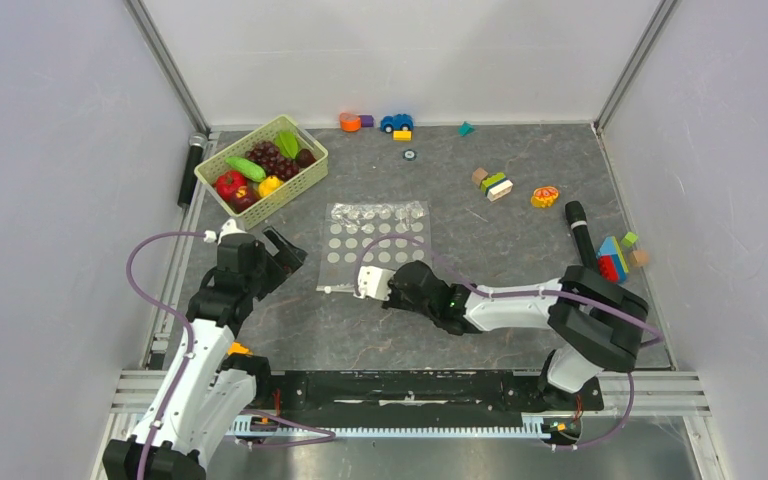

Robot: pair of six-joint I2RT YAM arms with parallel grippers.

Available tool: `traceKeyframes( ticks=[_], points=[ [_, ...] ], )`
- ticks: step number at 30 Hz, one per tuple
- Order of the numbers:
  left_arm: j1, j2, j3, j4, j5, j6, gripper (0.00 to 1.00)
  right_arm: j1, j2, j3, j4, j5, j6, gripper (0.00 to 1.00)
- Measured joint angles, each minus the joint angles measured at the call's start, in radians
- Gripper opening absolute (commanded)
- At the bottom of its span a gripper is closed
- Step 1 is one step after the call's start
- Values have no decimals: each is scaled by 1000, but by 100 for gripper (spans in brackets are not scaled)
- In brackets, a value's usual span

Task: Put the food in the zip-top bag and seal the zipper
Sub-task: Pick up the zipper food storage bag at the center of the board, then open the zipper of the food storage bag at the center of the board.

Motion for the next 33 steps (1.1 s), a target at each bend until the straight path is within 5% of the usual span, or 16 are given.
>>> traceKeyframes(
  ticks=[15, 23, 33],
  points=[
    [-80, -42, -82, 195, 254, 0, 100, -1, -128, -96, 248, 214, 198, 0],
    [-359, 65, -83, 295, 134, 0, 100, -3, -135, -92, 245, 247, 308, 0],
    [-466, 300, -81, 441, 0, -17, 100, -7, -145, -75, 241, 239, 382, 0]
  ],
)
